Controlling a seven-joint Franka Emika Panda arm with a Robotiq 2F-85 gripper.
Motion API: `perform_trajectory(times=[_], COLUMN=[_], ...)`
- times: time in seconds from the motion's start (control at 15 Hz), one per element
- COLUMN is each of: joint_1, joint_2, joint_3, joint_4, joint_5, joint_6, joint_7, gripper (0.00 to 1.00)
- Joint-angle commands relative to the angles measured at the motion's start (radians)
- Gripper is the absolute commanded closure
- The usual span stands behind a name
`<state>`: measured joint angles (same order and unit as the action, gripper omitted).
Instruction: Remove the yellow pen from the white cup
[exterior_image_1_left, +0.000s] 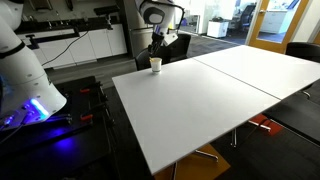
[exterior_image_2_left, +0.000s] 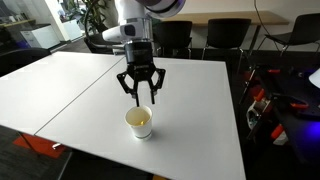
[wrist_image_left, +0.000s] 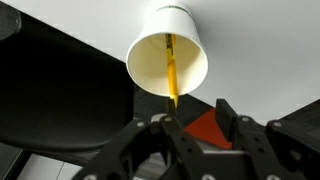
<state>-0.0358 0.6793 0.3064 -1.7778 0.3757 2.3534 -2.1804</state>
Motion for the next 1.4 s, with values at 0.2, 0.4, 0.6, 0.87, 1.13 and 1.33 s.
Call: perform_trajectory(times=[0.2, 0.4, 0.6, 0.87, 1.13, 1.33], joint_1=[-0.007, -0.002, -0.001, -0.004, -0.003, -0.005], joint_2=[0.098, 0.133, 0.162, 0.187, 0.210, 0.226], joint_3=[0.029, 0.034, 0.038, 0.040, 0.040, 0.040], joint_4=[0.109, 0.154, 0.195, 0.231, 0.260, 0.278], joint_5=[-0.011, -0.021, -0.028, -0.033, -0.036, -0.035], joint_6=[-0.021, -0.031, -0.041, -0.058, -0.071, -0.083], joint_7=[-0.057, -0.053, -0.051, -0.053, -0.051, -0.050], gripper=[0.51, 0.59, 0.60, 0.59, 0.57, 0.59])
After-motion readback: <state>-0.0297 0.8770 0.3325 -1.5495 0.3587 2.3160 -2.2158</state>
